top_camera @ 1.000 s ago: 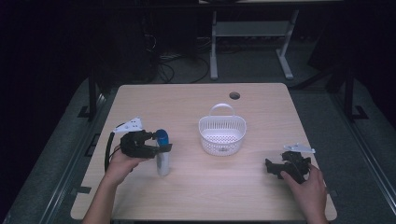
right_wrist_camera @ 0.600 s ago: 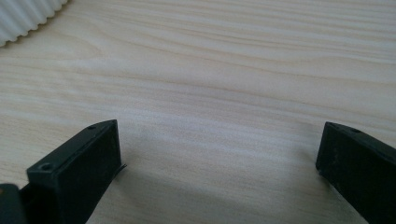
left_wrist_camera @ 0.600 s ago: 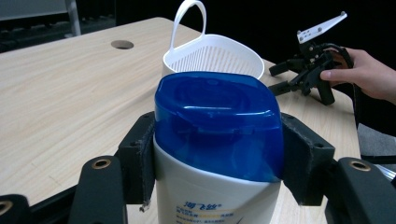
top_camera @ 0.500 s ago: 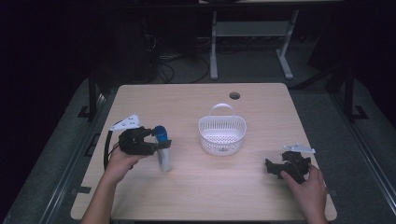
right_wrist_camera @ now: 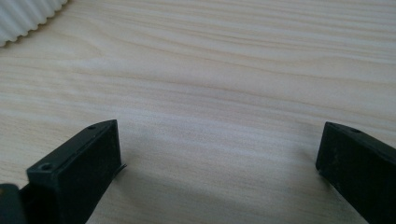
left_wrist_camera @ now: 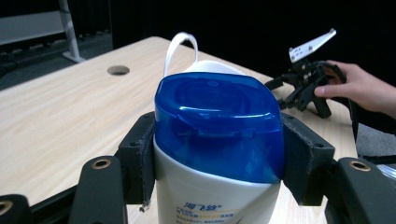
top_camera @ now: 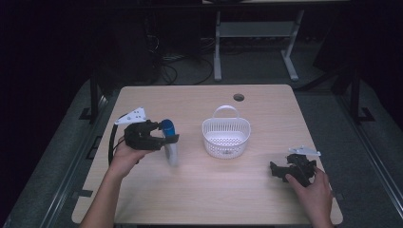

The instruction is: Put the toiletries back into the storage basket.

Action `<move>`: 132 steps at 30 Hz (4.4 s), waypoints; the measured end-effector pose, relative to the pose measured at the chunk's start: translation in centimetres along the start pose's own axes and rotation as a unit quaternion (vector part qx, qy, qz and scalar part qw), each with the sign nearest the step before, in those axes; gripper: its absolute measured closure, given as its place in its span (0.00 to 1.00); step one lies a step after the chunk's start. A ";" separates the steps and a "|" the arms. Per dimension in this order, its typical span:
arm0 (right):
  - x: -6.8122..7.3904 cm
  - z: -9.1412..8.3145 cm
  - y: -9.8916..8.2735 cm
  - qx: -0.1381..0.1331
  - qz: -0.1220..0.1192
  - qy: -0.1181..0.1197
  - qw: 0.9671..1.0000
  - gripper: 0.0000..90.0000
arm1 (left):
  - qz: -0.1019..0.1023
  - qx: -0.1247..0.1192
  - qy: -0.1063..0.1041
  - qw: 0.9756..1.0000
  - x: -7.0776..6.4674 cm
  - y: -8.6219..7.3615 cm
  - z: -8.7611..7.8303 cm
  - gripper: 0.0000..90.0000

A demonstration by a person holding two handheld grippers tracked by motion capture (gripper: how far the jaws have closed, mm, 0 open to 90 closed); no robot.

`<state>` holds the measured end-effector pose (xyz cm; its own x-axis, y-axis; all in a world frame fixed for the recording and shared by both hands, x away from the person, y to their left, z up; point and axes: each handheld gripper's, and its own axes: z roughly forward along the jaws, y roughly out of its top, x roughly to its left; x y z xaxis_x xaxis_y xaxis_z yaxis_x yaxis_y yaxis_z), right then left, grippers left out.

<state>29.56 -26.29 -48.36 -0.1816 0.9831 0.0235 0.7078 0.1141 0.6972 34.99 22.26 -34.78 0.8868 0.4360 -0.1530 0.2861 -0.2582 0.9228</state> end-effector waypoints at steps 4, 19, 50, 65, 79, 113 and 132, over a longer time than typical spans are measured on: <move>0.0 0.0 0.0 0.000 0.000 0.000 1.000 0.00 | 0.007 -0.005 -0.003 1.000 0.1 0.9 0.3 0.42; 0.0 0.0 0.0 0.000 0.000 0.000 1.000 0.00 | 0.020 -0.023 -0.012 0.999 0.1 3.6 1.8 0.42; 0.0 0.0 0.0 0.000 0.000 0.000 1.000 0.00 | 0.036 -0.045 -0.025 0.998 0.2 8.2 4.6 0.42; 0.0 0.0 0.0 0.000 0.000 0.000 1.000 0.00 | 0.040 -0.049 -0.037 0.997 -0.3 9.5 7.1 0.42; 0.0 0.0 0.0 0.000 0.000 0.000 1.000 0.00 | 0.041 -0.050 -0.041 0.997 -0.7 9.5 9.4 0.42; 0.0 0.0 0.0 0.000 -0.001 0.000 1.000 0.00 | 0.041 -0.043 -0.031 0.998 0.3 6.2 12.2 0.42; 0.0 0.0 0.0 0.000 0.000 0.000 1.000 0.00 | 0.032 -0.030 -0.029 0.999 0.8 3.4 13.4 0.42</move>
<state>29.56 -26.28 -48.36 -0.1812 0.9832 0.0242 0.7077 0.1132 0.6973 41.54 10.19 -36.47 0.9230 0.3683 -0.1115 0.2071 -0.2313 0.9506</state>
